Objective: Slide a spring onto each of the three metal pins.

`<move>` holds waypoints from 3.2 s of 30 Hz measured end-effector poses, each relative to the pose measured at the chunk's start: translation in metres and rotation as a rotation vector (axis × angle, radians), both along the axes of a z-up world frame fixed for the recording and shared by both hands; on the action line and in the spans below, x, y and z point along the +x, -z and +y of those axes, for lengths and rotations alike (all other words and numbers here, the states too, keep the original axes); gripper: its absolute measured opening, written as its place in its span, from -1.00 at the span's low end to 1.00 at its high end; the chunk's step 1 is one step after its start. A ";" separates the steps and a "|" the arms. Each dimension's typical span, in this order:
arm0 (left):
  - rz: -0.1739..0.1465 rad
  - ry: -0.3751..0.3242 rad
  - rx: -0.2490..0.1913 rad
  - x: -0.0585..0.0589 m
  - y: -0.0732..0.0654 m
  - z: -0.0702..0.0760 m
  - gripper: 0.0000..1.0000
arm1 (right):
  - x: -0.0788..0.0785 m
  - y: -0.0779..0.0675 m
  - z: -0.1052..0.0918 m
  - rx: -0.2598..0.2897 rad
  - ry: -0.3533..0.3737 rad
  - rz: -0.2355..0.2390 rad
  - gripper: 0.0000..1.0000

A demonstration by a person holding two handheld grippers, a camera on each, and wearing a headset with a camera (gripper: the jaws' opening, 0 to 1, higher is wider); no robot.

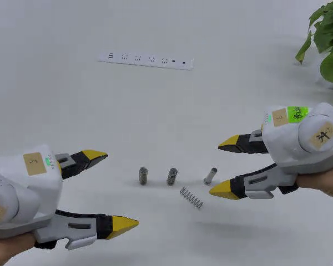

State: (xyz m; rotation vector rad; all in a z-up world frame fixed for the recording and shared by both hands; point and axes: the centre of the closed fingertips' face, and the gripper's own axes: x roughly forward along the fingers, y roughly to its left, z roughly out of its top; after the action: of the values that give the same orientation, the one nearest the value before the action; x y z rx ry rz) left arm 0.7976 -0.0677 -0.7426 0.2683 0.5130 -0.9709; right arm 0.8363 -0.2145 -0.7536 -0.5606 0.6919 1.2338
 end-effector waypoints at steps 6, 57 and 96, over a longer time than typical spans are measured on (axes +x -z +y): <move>-0.007 0.027 0.035 0.001 -0.002 -0.002 0.51 | -0.006 0.000 -0.013 0.054 0.045 0.010 0.25; -0.134 0.528 0.592 0.008 0.091 -0.123 -0.35 | -0.044 0.020 -0.075 0.200 0.278 0.044 0.43; 0.019 0.420 0.602 0.001 0.117 -0.129 -0.77 | -0.048 0.022 -0.089 0.224 0.347 0.047 0.39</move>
State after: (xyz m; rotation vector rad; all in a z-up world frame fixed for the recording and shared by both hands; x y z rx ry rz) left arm 0.7987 -0.1963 -0.8591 0.9364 0.7808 -1.2071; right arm 0.7888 -0.3035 -0.7761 -0.2143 0.6491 0.9836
